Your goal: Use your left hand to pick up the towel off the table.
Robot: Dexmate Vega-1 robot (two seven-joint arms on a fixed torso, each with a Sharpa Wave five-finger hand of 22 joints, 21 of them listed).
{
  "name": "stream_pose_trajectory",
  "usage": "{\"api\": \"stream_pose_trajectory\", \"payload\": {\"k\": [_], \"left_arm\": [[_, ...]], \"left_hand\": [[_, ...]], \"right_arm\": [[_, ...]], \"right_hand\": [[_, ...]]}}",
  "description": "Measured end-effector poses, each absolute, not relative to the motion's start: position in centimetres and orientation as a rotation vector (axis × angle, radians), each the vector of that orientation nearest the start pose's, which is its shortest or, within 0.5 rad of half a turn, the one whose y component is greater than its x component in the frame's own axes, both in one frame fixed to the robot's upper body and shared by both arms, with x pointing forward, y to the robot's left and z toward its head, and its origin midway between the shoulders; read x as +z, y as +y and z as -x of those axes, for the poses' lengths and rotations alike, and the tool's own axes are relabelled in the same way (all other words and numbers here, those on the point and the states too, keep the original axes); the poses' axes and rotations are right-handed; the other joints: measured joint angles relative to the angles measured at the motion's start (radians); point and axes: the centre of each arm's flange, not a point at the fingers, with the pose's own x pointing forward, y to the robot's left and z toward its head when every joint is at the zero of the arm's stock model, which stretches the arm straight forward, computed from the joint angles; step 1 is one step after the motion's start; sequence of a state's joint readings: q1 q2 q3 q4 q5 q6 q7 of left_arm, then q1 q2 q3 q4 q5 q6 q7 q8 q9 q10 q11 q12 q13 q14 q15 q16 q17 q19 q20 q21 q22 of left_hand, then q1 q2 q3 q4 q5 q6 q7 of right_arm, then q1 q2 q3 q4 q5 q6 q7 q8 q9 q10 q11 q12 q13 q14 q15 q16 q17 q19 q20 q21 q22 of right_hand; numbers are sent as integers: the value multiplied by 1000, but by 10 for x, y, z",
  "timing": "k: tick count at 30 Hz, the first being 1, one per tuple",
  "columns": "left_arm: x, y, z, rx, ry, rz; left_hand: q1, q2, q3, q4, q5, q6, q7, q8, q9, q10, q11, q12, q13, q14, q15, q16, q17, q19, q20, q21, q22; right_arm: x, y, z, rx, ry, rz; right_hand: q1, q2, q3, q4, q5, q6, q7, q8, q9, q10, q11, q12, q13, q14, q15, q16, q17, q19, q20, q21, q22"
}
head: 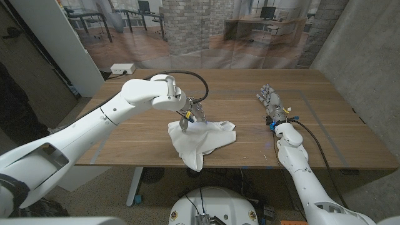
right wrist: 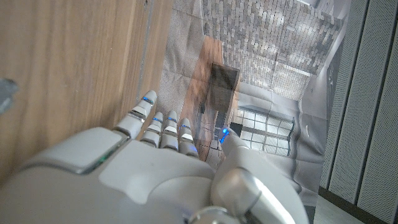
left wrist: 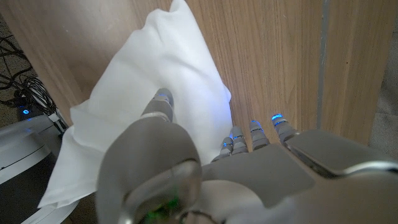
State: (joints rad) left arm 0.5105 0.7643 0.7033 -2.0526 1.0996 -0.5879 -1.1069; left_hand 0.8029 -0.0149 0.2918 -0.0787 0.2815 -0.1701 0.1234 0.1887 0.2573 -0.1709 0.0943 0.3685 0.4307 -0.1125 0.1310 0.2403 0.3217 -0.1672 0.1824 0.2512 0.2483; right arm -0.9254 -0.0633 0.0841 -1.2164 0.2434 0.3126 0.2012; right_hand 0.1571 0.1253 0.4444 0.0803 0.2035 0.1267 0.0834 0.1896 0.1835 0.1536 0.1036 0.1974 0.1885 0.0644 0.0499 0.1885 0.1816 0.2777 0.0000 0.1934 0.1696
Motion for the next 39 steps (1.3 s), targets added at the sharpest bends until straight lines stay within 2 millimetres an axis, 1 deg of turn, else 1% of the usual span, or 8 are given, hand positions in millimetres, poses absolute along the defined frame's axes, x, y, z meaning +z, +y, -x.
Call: {"api": "stream_pose_trajectory", "payload": {"k": [5,7,13,23,29,34,37,39], "left_arm": [[11,111,-509,741,541,3236],[8,113,-509,745,545,3235],[1,118,-512,741,638,3229],[-6,127,-514,738,932,3232],[-4,130,-513,736,1156,3226],[-1,131,-513,748,1302,3225],[-2,136,-517,754,1287,3247],[3,132,-513,763,1437,3241]], "left_hand": [[21,25,-10,-2,6,0,0,38,28,-4,-1,70,70,38,-23,42,48,38,-7,30,21],[44,37,-28,-19,2,0,-1,75,51,3,-28,136,128,94,-52,82,82,112,-23,71,38],[140,37,-75,-70,-16,105,-77,201,116,159,-103,335,257,300,-148,219,181,339,-67,207,88],[367,54,-115,-86,-61,551,-165,524,227,575,-214,554,277,693,-181,497,356,627,-145,485,214],[507,103,-49,-87,-79,800,-173,697,236,860,-242,594,161,1024,-238,469,339,861,-238,744,262],[523,98,32,-85,-55,932,-102,704,133,957,-172,518,73,1252,-327,404,325,1000,-277,932,239],[527,94,52,-92,-48,964,-73,689,92,992,-149,486,52,1317,-358,390,318,1028,-291,976,214],[527,94,52,-92,-48,979,-66,686,78,1003,-137,481,49,1329,-363,384,317,1030,-293,987,204]], "right_arm": [[-70,-286,-655,89,-632,-147],[-69,-286,-655,88,-633,-146],[-67,-286,-656,84,-632,-135],[-65,-286,-659,80,-629,-123],[-63,-286,-660,78,-629,-118],[-61,-286,-661,76,-632,-115],[-61,-286,-661,76,-634,-114],[-59,-286,-662,76,-635,-112]], "right_hand": [[0,0,0,0,0,-3,-3,0,0,0,0,0,0,6,5,0,0,0,0,0,0],[0,0,0,0,0,-3,-3,0,0,0,0,0,0,6,5,0,0,0,0,0,0],[0,0,0,0,0,-3,-3,0,0,0,0,0,0,5,5,0,0,0,0,0,0],[0,0,0,0,0,-3,-3,0,0,0,0,0,0,5,5,0,0,0,0,0,0],[0,0,0,0,0,-3,-3,0,0,0,0,0,0,5,5,0,0,0,0,0,0],[0,0,0,0,0,0,-7,0,0,0,0,0,0,5,5,0,0,0,0,0,0],[0,0,0,0,0,0,-7,0,0,0,0,0,0,5,5,0,0,0,0,0,0],[0,0,0,0,0,0,-7,0,0,0,0,0,0,5,5,0,0,0,0,0,0]]}}
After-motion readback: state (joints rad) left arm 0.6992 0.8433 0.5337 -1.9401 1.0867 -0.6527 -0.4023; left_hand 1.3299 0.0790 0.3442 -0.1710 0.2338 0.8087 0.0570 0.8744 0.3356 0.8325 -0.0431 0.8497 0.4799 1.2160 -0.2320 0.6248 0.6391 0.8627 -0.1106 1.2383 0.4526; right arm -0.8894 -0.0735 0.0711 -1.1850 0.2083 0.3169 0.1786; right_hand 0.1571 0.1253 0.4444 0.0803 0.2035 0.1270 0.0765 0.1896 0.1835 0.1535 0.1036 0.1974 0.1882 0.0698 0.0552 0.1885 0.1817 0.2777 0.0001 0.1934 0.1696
